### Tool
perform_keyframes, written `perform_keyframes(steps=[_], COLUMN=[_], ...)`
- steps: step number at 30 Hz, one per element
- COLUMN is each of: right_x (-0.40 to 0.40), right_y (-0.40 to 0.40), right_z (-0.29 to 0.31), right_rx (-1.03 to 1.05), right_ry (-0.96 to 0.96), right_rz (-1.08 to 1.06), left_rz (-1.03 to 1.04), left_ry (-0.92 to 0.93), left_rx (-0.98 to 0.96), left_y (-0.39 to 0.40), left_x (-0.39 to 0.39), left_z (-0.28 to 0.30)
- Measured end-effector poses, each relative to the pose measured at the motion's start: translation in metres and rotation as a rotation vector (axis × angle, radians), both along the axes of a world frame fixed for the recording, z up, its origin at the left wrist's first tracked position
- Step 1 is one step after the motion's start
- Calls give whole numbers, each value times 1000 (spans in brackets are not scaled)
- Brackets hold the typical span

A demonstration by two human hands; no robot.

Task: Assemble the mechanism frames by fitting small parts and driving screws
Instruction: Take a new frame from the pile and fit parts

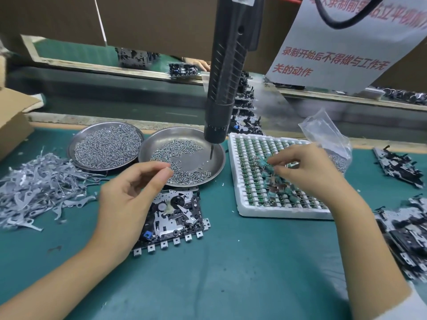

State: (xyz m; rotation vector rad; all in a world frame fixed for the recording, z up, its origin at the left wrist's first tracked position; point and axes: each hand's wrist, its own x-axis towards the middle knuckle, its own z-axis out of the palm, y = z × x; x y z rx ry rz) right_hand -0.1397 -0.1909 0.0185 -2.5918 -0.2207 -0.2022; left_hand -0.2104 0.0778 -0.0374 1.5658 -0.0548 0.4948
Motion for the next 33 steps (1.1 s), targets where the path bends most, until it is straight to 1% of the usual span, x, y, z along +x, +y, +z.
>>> perform_keyframes(steps=[3, 5, 6, 8, 13, 15, 22, 26, 29, 33], right_x=[0, 0, -1, -5, -17, -18, -28, -32, -34, -36], right_y=[3, 4, 4, 4, 22, 36, 86, 95, 98, 101], right_z=[-2, -1, 0, 4, 11, 5, -26, -34, -36, -39], right_rx=[-42, 4, 80, 316, 916, 1059, 1251, 1281, 1275, 1367], right_ry=[-23, -31, -19, 50, 351, 449, 579, 643, 623, 607], right_rz=[10, 6, 1, 13, 235, 277, 268, 279, 315, 358], left_rz=[14, 13, 11, 6, -15, -28, -92, -120, -123, -137], left_ry=[-1, -4, -6, -12, -24, -26, -42, -46, -42, -42], left_rx=[20, 19, 21, 29, 36, 31, 57, 90, 100, 76], left_y=[-2, -3, -3, -3, -4, -5, -6, -4, -3, -3], left_x=[1, 1, 1, 1, -2, -4, -8, -7, -5, -4], left_z=[0, 0, 0, 0, 0, 1, 3, 0, -2, -3])
